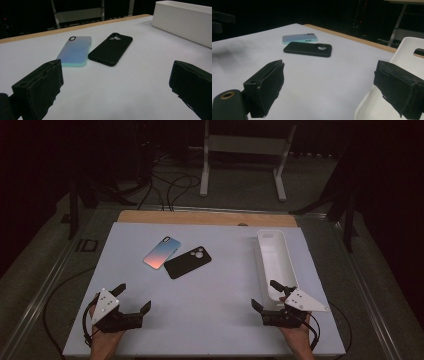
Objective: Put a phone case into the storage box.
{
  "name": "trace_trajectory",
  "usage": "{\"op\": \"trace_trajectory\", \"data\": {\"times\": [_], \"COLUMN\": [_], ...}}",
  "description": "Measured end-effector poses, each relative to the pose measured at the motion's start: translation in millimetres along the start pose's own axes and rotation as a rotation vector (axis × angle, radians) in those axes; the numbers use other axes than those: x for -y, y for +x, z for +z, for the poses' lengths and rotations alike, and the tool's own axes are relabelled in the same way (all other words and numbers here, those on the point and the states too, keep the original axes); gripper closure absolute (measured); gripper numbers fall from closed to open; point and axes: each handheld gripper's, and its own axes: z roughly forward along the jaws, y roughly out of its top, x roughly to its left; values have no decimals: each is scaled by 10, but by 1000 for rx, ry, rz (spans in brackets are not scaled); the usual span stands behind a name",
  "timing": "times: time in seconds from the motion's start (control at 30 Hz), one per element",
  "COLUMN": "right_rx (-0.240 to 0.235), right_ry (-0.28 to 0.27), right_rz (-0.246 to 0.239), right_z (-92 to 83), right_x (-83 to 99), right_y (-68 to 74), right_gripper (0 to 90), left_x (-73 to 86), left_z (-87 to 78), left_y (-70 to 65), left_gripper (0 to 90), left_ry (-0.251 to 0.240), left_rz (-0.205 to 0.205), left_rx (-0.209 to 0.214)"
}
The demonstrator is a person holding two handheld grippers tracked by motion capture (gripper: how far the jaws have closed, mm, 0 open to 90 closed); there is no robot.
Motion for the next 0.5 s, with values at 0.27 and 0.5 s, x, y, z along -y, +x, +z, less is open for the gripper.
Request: {"op": "trace_trajectory", "data": {"times": [0.27, 0.5], "right_rx": [19, 15], "right_ry": [-1, -1], "right_rz": [-12, -14], "right_z": [-6, 17], "right_x": [-5, 3], "right_y": [22, 46], "right_gripper": [93, 94], "left_x": [-13, -11], "left_z": [-1, -2], "left_y": [-8, 20], "left_gripper": [0, 0], "left_ry": [6, 8], "left_rz": [-3, -18], "left_rx": [1, -5]}}
